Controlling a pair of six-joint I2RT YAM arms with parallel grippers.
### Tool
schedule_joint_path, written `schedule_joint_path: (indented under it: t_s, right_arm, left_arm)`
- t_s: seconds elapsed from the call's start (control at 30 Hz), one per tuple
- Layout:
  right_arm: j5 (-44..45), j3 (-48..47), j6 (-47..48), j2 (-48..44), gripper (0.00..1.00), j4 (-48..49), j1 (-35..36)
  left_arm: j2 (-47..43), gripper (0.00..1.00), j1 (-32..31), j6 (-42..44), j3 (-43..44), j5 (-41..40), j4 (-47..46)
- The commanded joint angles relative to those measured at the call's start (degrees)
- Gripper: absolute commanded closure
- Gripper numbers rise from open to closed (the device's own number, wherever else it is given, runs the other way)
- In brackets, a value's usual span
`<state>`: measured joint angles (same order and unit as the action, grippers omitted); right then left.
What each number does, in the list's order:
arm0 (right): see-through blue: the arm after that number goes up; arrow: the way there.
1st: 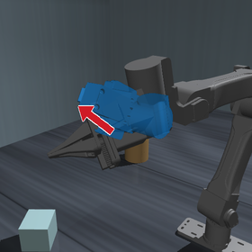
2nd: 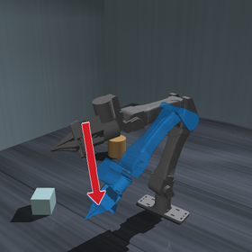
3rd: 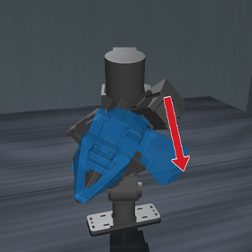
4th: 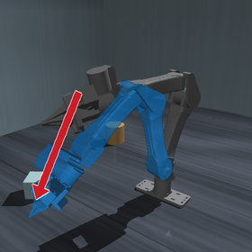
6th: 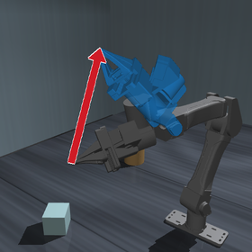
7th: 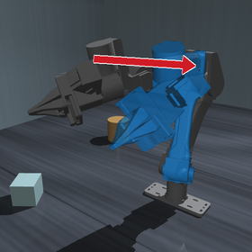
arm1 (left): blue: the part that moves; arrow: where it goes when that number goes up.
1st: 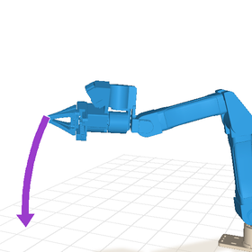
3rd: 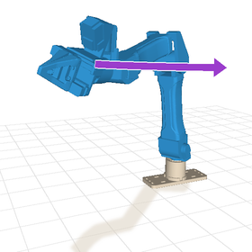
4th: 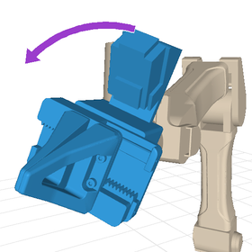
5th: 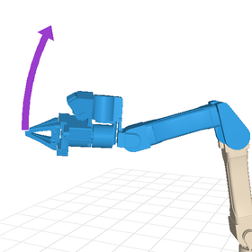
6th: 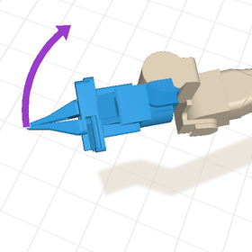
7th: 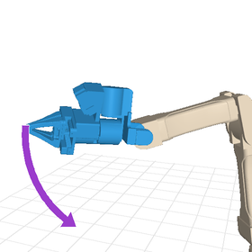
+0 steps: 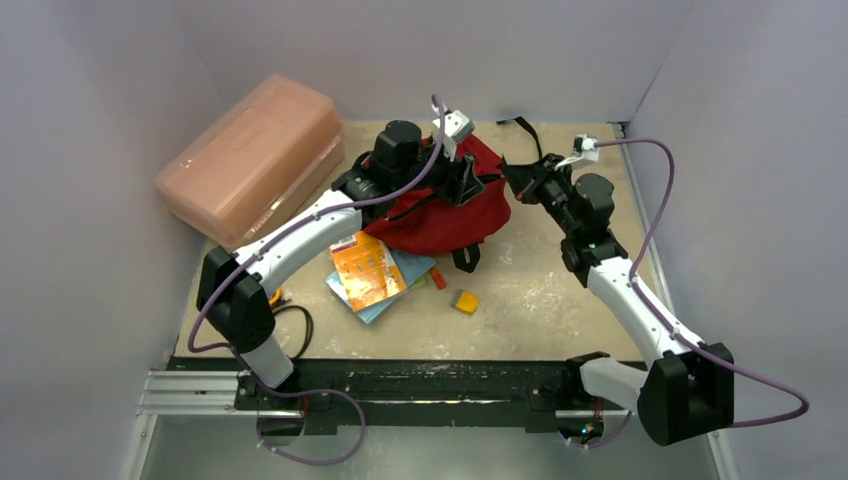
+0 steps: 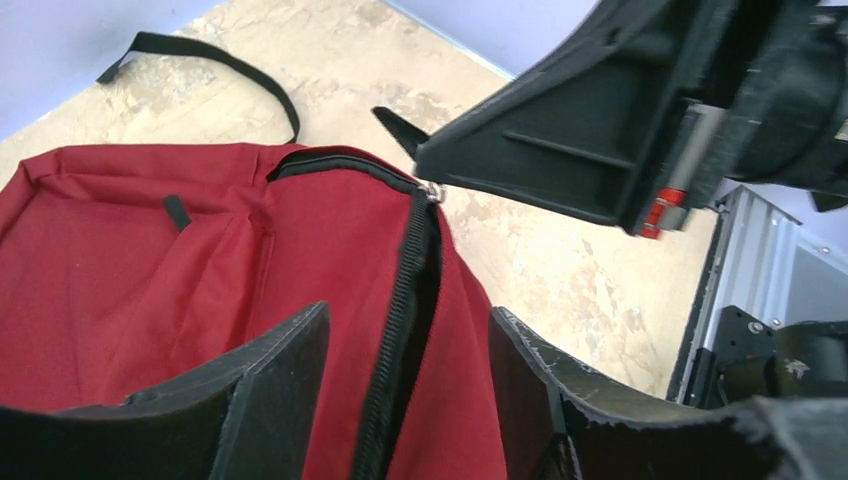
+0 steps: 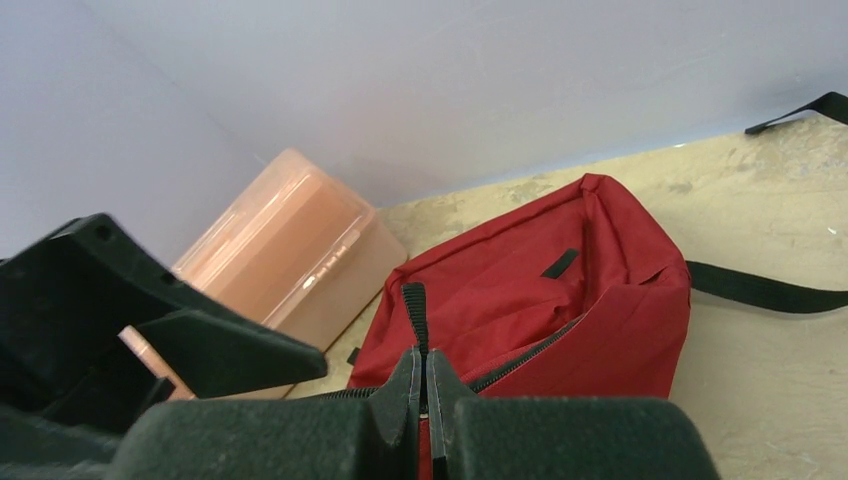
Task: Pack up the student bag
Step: Unzip the student bag at the center of the board.
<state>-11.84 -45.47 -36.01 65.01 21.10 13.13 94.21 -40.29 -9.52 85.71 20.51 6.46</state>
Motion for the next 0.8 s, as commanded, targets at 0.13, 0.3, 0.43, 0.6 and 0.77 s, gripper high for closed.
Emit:
schedule_joint_path:
  t_s: [0.13,0.3,0.43,0.6,0.77]
  right_arm:
    - [-0.29,-1.67,-0.86,-2.92,1.00,3.21,0.85]
    - [8.15,-2.59,-4.59,-3.04,1.00,-3.73,0.14]
    - [11.46,-3.77,-6.81,-1.20,1.00,-6.04,-1.27]
    - [11.94,-5.53,-9.42,3.81,1.00,-5.96,-3.14]
    - [11.95,-9.29,-8.80,10.68,1.00,-3.61,-4.00]
  left_arm:
    - [4.04,0.80,-0.14,2.96,7.45,-6.83,6.64]
    - [-2.77,1.00,-0.14,10.03,2.03,-13.66,5.44]
    - [-9.81,1.00,-0.10,16.27,-2.44,-16.54,5.57]
    - [-16.38,1.00,0.02,18.83,-6.16,-16.94,6.83]
    - [-20.63,1.00,0.02,20.32,-8.59,-17.65,6.14]
